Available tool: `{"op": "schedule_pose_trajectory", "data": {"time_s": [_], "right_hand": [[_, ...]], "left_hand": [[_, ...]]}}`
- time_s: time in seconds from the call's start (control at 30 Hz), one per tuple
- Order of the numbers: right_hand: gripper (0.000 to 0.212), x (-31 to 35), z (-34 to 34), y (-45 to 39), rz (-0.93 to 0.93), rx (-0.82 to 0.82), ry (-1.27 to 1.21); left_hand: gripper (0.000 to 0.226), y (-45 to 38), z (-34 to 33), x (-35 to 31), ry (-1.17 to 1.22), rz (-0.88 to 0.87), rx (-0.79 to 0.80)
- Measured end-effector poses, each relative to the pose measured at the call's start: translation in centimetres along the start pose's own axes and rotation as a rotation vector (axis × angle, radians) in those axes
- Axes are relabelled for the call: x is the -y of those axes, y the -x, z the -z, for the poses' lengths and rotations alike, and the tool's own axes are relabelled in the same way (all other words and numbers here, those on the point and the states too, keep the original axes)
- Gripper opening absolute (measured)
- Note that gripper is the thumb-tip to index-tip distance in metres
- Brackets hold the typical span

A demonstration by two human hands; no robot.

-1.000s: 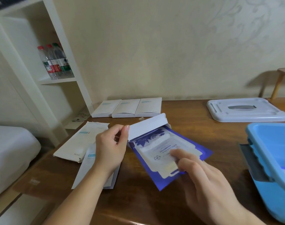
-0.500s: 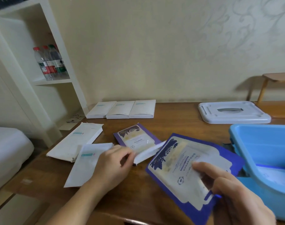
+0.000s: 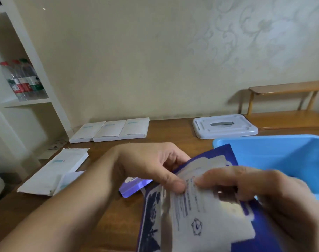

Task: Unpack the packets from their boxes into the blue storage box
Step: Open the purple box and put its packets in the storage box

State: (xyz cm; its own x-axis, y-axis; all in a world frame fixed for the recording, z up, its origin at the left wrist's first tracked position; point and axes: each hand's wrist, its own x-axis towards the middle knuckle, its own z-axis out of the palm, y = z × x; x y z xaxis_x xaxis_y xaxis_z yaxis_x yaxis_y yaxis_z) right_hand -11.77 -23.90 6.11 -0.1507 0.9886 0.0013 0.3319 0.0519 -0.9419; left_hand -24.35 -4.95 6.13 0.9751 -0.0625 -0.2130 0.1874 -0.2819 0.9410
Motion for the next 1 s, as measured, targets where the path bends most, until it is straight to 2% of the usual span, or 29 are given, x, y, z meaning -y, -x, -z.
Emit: {"op": "schedule_pose_trajectory", "data": {"time_s": [0.03,0.07,0.1,0.13,0.17,0.2,0.23,0.27,0.33,0.4,0.53,0.63,0.7,0.77,0.83,0.9,1.0], "right_hand": [[0.106,-1.2,0.9,0.8,0.146,-0.065,-0.096],[0.091,-0.9,1.2,0.8,0.235,-0.19,-0.113],[0.025,-1.9,2.7,0.5,0.381,-0.294,-0.026],[0.06,-3.5,3.1,0.7,0.513,-0.615,-0.024],[0.053,-4.4,3.0,1.5,0.515,-0.773,-0.198],[0.057,-6.3,3.7,2.2,0.528,-0.743,-0.348],[0.062,-6.6,4.2,2.0,0.426,-0.751,-0.404],[0.06,-6.7,4.9,1.9,0.363,-0.631,-0.401],[0.04,-6.8,6.1,2.0,0.262,-0.611,-0.306],[0.031,-6.0,7.5,2.7,0.25,-0.657,-0.22],[0.032,-5.3,14.5,4.4,0.106,-0.662,0.14],[0.032,-5.5,20.1,4.4,-0.107,-0.464,0.325],[0.031,-5.8,22.2,3.7,-0.204,-0.288,0.426],[0.029,-6.2,23.4,2.8,-0.284,-0.111,0.519],[0.028,-6.7,23.6,1.6,-0.362,0.036,0.591],[0.027,-7.5,23.0,0.3,-0.432,0.145,0.672],[0.027,-9.3,22.0,-1.6,-0.5,0.221,0.797]], "left_hand": [[0.048,-0.8,-0.1,0.4,0.047,-0.052,-0.026],[0.043,-1.3,0.0,0.7,0.118,-0.109,-0.057],[0.039,-2.0,-0.2,0.8,0.207,-0.175,-0.116],[0.038,-2.8,-0.4,0.6,0.322,-0.239,-0.194],[0.036,-3.9,-0.7,0.5,0.44,-0.298,-0.31],[0.035,-5.1,-1.2,0.4,0.533,-0.348,-0.451],[0.031,-6.3,-1.7,0.3,0.593,-0.385,-0.592],[0.024,-7.4,-2.4,0.0,0.624,-0.419,-0.699],[0.014,-9.1,-3.3,-0.1,0.604,-0.477,-0.816],[0.016,-9.9,-3.7,-0.4,0.563,-0.483,-0.827],[0.038,-10.3,-1.6,-1.2,0.344,-0.522,-0.879],[0.038,-11.0,-0.2,-1.6,-0.063,-0.378,-0.89],[0.03,-11.8,0.0,-1.4,-0.34,-0.273,-0.876],[0.031,-12.5,0.1,-1.0,-0.54,-0.228,-0.918],[0.037,-13.0,0.1,-0.8,-0.658,-0.209,-0.92],[0.03,-13.4,0.2,-0.9,-0.765,-0.167,-0.843],[0.017,-14.1,0.3,-0.8,-0.814,-0.131,-0.743]]}}
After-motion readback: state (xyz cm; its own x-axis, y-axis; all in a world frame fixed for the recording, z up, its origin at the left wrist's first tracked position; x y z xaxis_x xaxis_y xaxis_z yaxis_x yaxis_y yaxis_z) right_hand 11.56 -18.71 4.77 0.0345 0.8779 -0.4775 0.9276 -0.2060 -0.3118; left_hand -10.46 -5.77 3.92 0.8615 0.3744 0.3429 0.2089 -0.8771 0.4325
